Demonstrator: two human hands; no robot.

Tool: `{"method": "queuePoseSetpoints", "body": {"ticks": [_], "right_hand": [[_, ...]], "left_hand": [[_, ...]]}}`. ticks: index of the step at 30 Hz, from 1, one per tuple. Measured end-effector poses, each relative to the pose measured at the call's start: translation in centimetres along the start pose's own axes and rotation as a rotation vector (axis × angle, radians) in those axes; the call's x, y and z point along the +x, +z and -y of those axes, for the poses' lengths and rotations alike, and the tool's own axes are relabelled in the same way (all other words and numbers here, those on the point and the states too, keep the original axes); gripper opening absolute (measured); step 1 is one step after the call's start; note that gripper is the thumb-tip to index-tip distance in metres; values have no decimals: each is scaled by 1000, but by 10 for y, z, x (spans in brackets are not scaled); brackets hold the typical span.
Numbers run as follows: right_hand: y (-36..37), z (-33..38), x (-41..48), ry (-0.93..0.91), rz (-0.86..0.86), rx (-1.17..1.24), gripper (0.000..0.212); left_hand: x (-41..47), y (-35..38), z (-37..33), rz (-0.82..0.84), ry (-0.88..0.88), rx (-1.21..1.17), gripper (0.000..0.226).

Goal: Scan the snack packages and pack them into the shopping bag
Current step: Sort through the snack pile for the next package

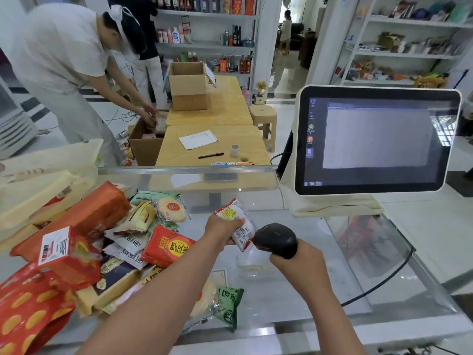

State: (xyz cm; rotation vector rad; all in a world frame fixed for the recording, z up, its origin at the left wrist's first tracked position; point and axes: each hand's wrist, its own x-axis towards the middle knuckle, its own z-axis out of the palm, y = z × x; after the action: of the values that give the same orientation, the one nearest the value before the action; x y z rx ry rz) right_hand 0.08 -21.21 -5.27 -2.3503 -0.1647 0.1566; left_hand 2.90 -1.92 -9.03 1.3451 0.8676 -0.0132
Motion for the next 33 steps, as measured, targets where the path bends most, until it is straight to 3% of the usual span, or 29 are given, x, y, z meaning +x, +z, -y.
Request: {"method": "queuePoseSetpoints", "body": {"ticks": [33], "right_hand": [[-13, 12, -9, -33, 89, 156, 16]], "left_hand": [[4, 2, 3, -19, -33, -7, 36]]}}
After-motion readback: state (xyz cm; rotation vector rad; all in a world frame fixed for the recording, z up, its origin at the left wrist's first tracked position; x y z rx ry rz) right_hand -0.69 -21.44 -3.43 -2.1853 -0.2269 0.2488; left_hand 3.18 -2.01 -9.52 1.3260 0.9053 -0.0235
